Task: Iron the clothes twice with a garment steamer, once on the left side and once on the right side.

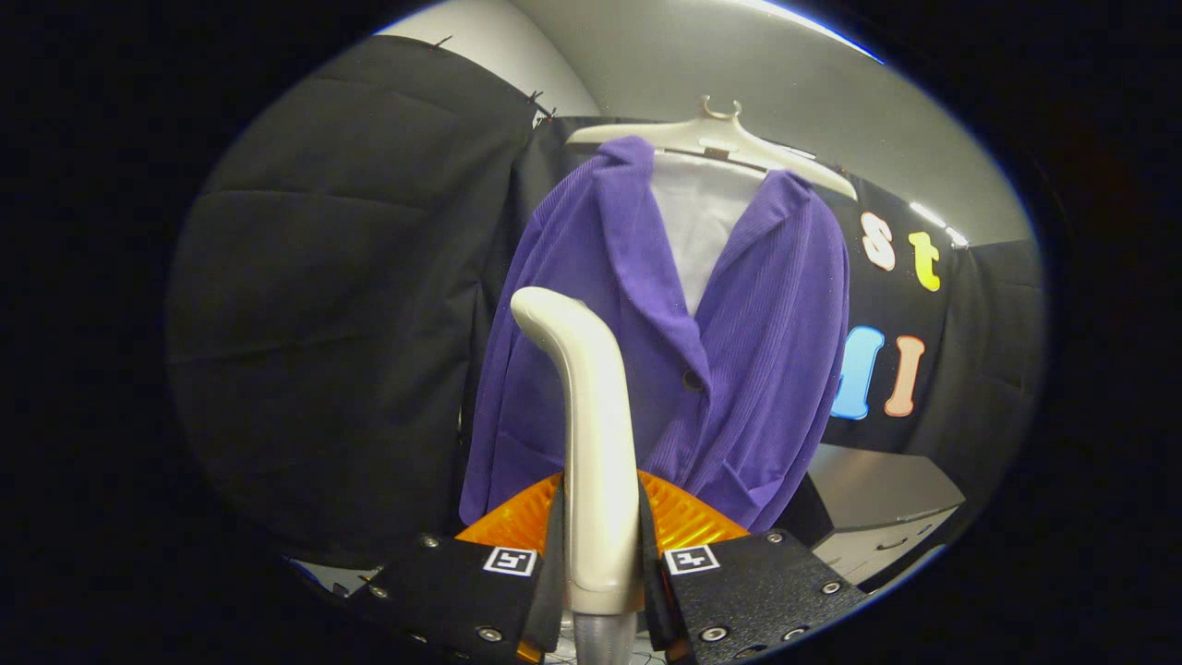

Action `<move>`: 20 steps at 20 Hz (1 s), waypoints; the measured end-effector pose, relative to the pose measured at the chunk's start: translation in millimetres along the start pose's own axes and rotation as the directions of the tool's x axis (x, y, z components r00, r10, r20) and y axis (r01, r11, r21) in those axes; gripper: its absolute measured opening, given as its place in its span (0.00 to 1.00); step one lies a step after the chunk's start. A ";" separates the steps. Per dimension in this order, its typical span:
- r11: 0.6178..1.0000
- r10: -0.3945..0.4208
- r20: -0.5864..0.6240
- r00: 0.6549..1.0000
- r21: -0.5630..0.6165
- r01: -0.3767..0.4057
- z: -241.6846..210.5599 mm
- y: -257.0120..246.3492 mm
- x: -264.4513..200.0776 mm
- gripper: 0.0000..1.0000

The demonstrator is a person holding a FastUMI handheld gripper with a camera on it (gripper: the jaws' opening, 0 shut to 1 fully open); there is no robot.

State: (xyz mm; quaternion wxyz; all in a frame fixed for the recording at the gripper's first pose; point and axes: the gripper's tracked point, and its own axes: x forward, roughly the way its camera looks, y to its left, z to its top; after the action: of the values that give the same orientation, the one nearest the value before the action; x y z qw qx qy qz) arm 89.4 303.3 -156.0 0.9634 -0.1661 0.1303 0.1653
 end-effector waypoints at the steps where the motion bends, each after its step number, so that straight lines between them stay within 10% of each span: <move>1: 1.000 0.000 -0.024 1.000 -0.002 0.000 -7.6 -2.0 0.3 0.36; 20: 0.999 0.032 -0.252 0.967 0.007 -0.031 -144.6 19.4 -7.5 0.36</move>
State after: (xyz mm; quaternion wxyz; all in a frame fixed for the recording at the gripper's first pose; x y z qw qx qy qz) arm 47.2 266.0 -290.9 0.9366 -0.1822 0.2543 0.1580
